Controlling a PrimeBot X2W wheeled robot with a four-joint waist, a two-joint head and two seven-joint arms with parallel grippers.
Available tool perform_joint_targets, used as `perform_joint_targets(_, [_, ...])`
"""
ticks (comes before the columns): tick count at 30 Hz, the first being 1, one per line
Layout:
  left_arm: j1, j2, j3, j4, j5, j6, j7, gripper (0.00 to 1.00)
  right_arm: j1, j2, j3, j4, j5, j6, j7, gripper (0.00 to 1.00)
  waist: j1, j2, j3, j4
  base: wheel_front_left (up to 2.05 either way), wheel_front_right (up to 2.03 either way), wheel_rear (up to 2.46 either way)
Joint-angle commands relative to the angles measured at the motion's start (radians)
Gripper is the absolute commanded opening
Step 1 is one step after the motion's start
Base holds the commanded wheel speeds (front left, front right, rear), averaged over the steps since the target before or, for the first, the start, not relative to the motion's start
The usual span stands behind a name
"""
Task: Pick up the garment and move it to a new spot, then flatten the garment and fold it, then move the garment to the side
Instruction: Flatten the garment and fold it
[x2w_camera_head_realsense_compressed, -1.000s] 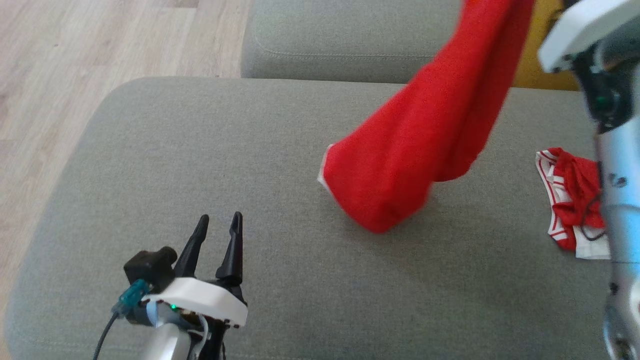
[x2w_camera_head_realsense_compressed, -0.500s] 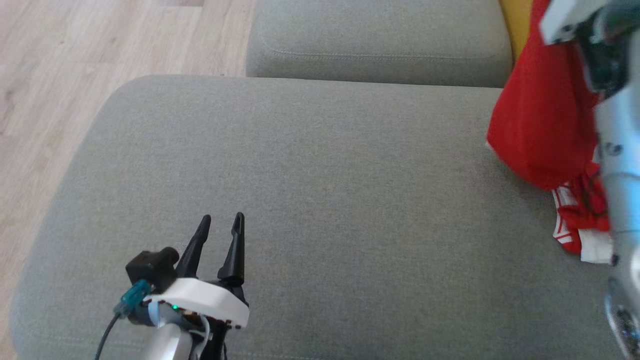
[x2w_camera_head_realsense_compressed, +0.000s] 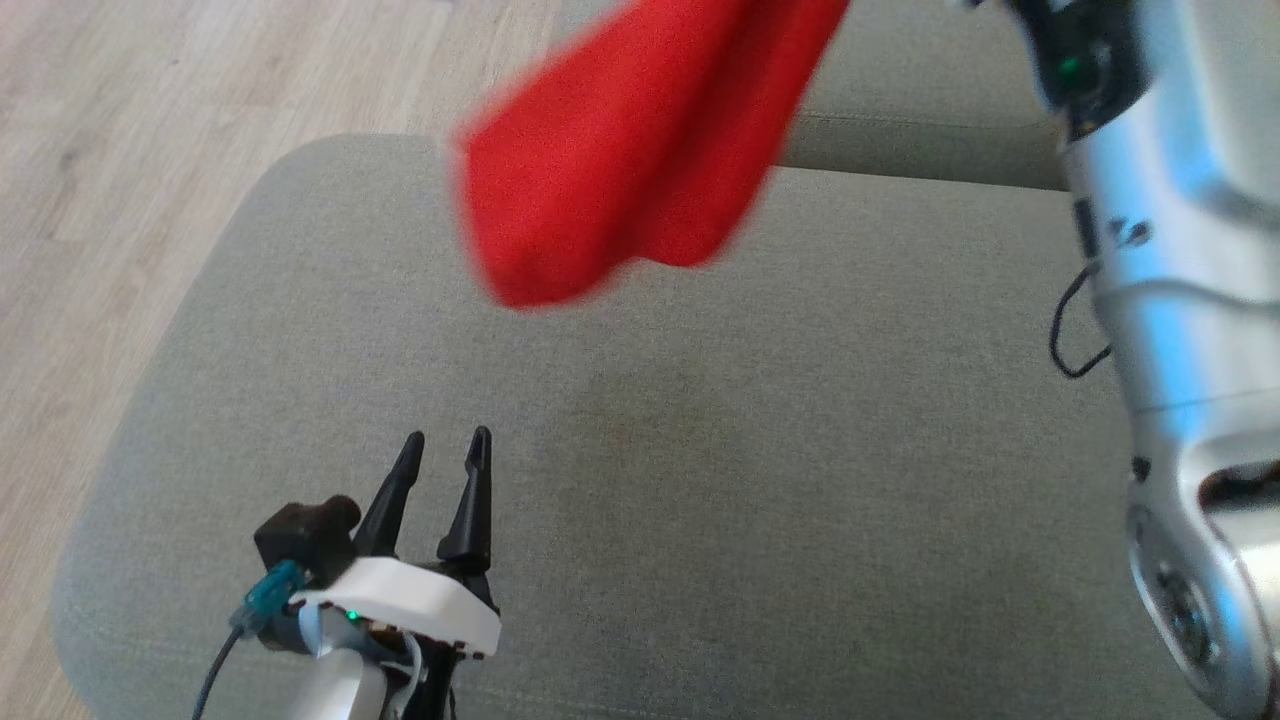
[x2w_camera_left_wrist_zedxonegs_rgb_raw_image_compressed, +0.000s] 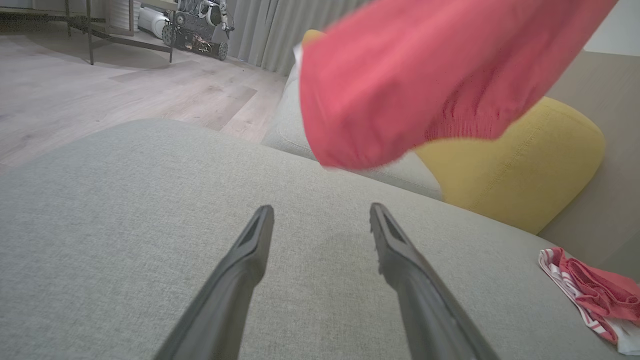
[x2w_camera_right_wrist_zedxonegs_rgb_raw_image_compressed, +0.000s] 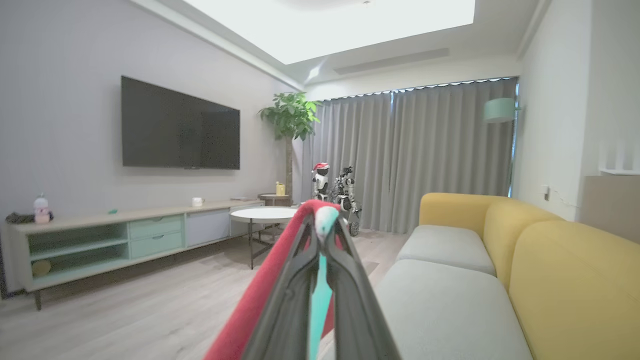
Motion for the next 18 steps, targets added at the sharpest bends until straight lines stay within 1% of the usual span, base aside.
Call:
perform_joint_targets(1, [-0.020,0.006,0.031,-0.036,-0.007,0.005,-0.012,1.00,-0.048,0.019,-0.022,-0.010,-0.001,-0.001,-0.009,0.00,0.0000,0.0000,0.003,0.002,0.00,0.00,0.00])
perform_joint_targets(4, [-0.017,0.006,0.036,-0.040,-0.007,0.006,-0.012,1.00,-0.018,0.020,-0.108,0.067,-0.019,-0.001,-0.005,0.00,0.0000,0.0000,0.014,0.001,0.00,0.00,0.00])
perform_joint_targets(7, [-0.018,0.006,0.036,-0.043,-0.007,0.006,-0.012,1.00,0.046,0.020,-0.233,0.169,-0.059,-0.001,-0.003,0.00,0.0000,0.0000,0.025,-0.004,0.00,0.00,0.00])
perform_joint_targets(9, [-0.022,0.006,0.036,-0.046,-0.009,0.006,-0.012,1.00,0.102,0.016,-0.316,0.233,-0.117,-0.001,-0.007,0.00,0.0000,0.0000,0.034,-0.007,0.00,0.00,0.00])
perform_joint_targets(11, [-0.026,0.006,0.036,-0.049,-0.012,0.007,-0.012,1.00,0.166,0.000,-0.374,0.286,-0.186,-0.001,-0.007,0.00,0.0000,0.0000,0.043,-0.012,0.00,0.00,0.00])
perform_joint_targets(14, [-0.033,0.006,0.034,-0.049,-0.014,0.006,-0.012,1.00,0.257,-0.026,-0.428,0.334,-0.281,-0.001,-0.018,0.00,0.0000,0.0000,0.058,-0.021,0.00,0.00,0.00])
perform_joint_targets(17, [-0.039,0.006,0.033,-0.047,-0.013,0.004,-0.012,1.00,0.314,-0.058,-0.476,0.349,-0.367,-0.001,-0.044,0.00,0.0000,0.0000,0.066,-0.033,0.00,0.00,0.00])
perform_joint_targets(18, [-0.041,0.006,0.034,-0.046,-0.013,0.004,-0.012,1.00,0.325,-0.063,-0.493,0.348,-0.392,-0.001,-0.052,0.40,0.0000,0.0000,0.067,-0.037,0.00,0.00,0.00])
